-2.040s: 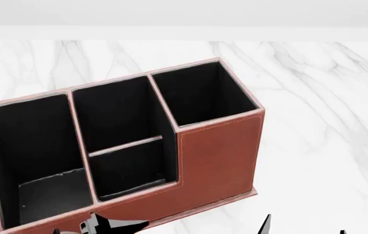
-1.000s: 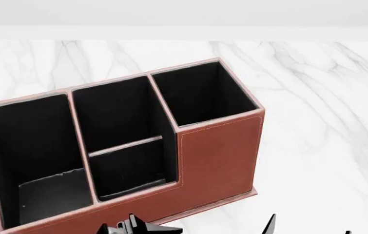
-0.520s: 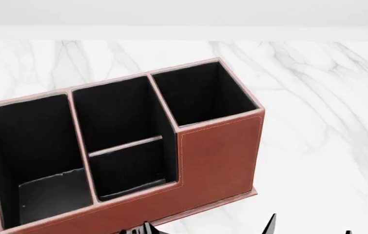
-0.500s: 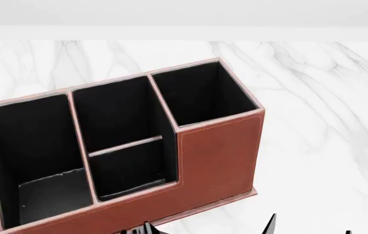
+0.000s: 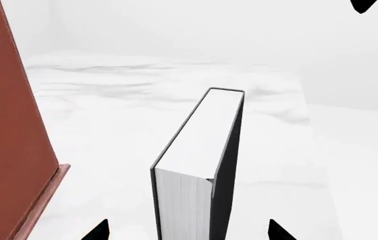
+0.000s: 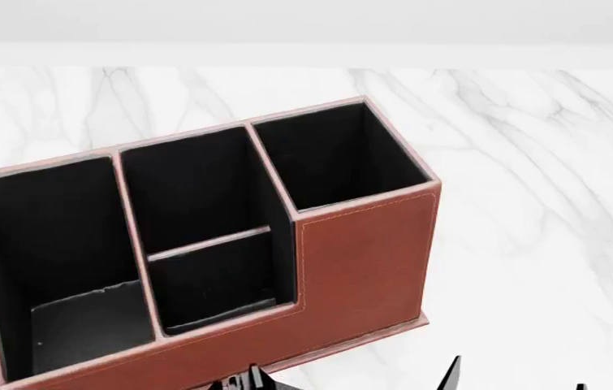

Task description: Pick up the book and place it in the back compartment of the caddy.

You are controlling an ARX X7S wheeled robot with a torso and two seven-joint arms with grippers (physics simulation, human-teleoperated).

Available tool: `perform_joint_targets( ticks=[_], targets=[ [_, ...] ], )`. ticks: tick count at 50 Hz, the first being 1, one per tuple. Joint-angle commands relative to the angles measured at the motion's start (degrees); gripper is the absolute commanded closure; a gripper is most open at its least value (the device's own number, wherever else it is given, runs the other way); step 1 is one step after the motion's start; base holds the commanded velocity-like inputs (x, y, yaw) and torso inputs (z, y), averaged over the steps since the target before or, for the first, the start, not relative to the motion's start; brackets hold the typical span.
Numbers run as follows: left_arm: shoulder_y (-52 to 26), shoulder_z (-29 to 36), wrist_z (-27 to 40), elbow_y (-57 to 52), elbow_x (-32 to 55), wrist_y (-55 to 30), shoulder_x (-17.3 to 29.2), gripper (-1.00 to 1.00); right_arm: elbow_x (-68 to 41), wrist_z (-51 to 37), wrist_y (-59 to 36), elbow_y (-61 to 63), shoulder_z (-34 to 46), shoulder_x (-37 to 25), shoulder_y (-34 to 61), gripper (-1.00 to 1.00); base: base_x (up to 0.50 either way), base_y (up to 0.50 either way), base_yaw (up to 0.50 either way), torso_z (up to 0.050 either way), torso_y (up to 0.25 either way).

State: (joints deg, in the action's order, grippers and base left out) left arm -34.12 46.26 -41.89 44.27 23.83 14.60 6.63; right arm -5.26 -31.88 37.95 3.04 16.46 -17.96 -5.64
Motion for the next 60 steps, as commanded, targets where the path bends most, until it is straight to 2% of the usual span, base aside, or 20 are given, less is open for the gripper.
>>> perform_joint_targets(
  ticks=[1,13,60],
  targets=[
    [-0.28,0.54,0.96,-2.18,-0.11,-1.46,0.64,-1.00,-0.04,-0.14,0.15,0.07,0.11,-0.15,-0.05,-1.00,0.00,0.00,0.00,0.000,0.000],
    [-1.20,0.83,1.21,-1.58,-0.29,-1.67,0.39,-1.00,-0.01,-0.24,0.21,-0.34,0.34,-0.11,0.21,-1.00,0.00,0.00,0.00,0.000,0.000],
    [-6.50,2.38,-0.98,11.91,0.39,2.33,-5.25,-1.00,-0.53,-0.67,0.05,0.90,0.77,-0.98,-0.20,-1.00,0.00,0.00,0.00,0.000,0.000]
  ],
)
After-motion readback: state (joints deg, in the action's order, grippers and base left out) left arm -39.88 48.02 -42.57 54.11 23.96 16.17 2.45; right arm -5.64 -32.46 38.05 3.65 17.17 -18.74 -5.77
